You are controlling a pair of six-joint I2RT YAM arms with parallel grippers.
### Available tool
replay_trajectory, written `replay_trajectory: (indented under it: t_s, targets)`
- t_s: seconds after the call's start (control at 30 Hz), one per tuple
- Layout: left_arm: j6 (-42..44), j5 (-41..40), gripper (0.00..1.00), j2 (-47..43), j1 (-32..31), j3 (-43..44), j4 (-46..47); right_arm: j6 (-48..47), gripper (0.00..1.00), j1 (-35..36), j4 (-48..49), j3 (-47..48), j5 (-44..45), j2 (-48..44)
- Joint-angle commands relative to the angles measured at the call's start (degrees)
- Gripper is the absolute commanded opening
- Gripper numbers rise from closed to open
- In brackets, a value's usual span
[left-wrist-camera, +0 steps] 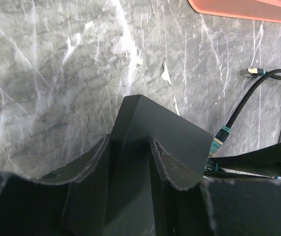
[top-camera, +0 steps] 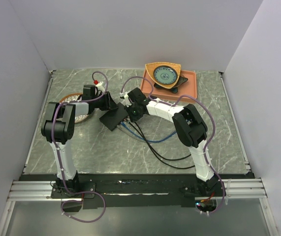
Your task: Insert the plug into the switch port
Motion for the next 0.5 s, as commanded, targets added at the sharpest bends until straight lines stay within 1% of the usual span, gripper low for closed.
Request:
replay_trajectory:
  t_s: [0.0, 0.07, 0.23, 0.3, 0.33, 0.37, 0.4, 0.47]
  targets:
    - [-1.7, 14.9, 0.39, 0.1, -5.0, -0.3, -7.8, 1.2, 0.00, 1.3, 27.4, 5.0, -2.9, -1.9]
    - [-2.1, 14.1, 0.40, -0.8, -5.0, -0.9, -7.5, 1.4, 0.00, 1.4, 27.3, 3.6, -2.4, -2.7]
    - [-3.5, 10.8, 0.49, -3.7, -4.0, -2.9, -5.3, 0.7, 0.01, 1.3, 24.6, -1.4, -0.8, -5.5]
    - [-4.5, 8.7, 0.52, -5.4, -3.5, -3.8, -4.5, 0.6, 0.04, 1.3, 23.5, -3.7, 0.0, -6.7]
    - [-4.7, 8.1, 0.54, -5.8, -3.4, -4.4, -4.0, 0.5, 0.11, 1.4, 23.5, -4.7, 0.2, -7.3]
    - [-5.3, 6.1, 0.56, -6.3, -3.1, -4.6, -4.1, 0.6, 0.12, 1.3, 23.4, -5.4, 0.6, -7.6]
    - [-5.6, 5.2, 0.57, -7.3, -2.9, -4.8, -4.0, 0.6, 0.12, 1.3, 22.1, -6.5, 1.7, -8.4]
    - [-6.7, 3.8, 0.58, -8.3, -2.4, -5.7, -3.7, 0.7, 0.17, 1.3, 21.2, -7.9, 2.5, -9.2]
